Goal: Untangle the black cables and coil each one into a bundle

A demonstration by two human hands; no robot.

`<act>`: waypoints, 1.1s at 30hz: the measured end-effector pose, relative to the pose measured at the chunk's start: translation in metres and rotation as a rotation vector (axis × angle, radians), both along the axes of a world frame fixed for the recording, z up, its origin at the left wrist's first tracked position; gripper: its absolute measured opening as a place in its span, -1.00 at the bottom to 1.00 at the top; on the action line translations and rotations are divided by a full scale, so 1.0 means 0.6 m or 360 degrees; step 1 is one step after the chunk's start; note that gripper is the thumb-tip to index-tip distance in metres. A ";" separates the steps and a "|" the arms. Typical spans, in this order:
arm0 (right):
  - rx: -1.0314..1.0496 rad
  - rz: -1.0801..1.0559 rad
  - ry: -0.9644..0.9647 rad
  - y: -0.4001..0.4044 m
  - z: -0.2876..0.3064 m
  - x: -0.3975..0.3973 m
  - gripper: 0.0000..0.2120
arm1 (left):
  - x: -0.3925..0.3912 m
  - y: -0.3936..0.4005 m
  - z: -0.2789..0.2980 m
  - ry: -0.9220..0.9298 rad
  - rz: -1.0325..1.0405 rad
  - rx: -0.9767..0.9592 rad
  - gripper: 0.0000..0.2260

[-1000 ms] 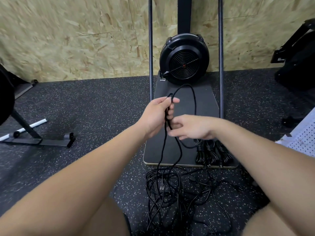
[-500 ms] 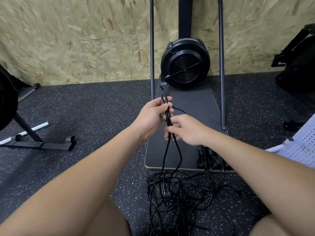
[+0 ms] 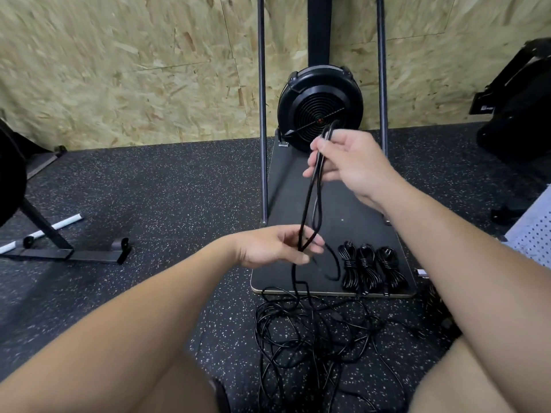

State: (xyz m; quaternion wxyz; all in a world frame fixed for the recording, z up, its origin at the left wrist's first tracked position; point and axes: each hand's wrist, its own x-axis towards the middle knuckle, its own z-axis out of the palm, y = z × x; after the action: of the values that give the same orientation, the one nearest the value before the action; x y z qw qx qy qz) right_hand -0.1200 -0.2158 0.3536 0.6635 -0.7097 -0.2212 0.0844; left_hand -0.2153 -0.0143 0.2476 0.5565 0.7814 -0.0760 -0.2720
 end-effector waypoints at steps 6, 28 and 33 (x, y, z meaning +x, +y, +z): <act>0.0110 -0.0074 0.0125 -0.007 -0.019 0.021 -0.80 | -0.002 0.006 -0.028 -0.0036 0.0137 0.0263 -0.92; -0.1316 0.0737 -0.0257 0.036 -0.140 -0.037 -0.76 | 0.040 -0.004 0.077 -0.0557 0.1017 -0.0339 -0.77; -0.1288 0.0634 -0.0395 0.044 -0.130 -0.032 -0.86 | 0.034 0.005 0.082 -0.0521 0.1050 -0.0456 -0.75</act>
State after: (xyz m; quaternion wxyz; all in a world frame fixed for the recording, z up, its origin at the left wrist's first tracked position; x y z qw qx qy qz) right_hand -0.1391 -0.1893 0.2758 0.2728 -0.8599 -0.3802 0.2039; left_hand -0.1947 -0.0112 0.2967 0.6979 0.7113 0.0543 0.0631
